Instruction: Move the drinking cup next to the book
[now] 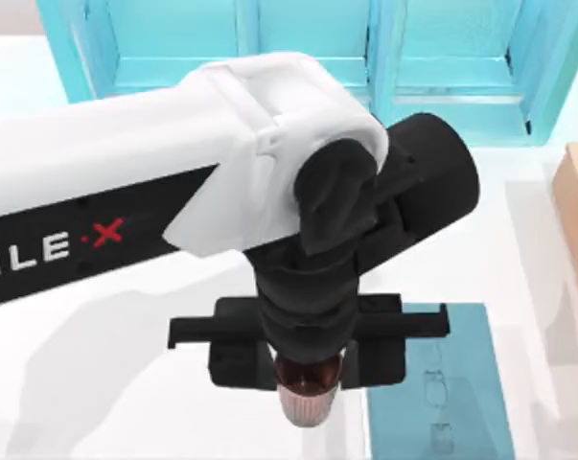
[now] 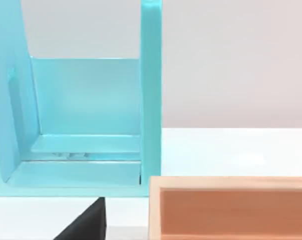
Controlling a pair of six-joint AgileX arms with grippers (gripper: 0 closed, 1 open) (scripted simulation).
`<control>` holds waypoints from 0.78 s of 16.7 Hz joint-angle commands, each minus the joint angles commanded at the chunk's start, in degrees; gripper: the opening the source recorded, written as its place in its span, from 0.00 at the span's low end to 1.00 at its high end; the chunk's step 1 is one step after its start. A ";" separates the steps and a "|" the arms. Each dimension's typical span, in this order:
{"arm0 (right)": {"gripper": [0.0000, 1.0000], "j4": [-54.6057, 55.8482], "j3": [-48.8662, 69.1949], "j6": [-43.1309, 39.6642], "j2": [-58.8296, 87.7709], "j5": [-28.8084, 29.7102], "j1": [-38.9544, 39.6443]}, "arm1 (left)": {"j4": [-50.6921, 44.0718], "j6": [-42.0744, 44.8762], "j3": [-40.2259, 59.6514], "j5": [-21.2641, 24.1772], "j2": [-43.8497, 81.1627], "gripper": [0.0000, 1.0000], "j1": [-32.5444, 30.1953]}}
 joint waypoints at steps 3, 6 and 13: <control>1.00 0.00 0.00 0.00 0.00 0.00 0.00 | 3.82 -0.10 -3.44 -0.07 0.55 0.00 0.13; 1.00 0.00 0.00 0.00 0.00 0.00 0.00 | 10.32 0.19 -8.59 -0.06 1.36 0.00 -0.15; 1.00 0.00 0.00 0.00 0.00 0.00 0.00 | 14.19 0.11 -12.14 0.05 1.91 0.00 -0.09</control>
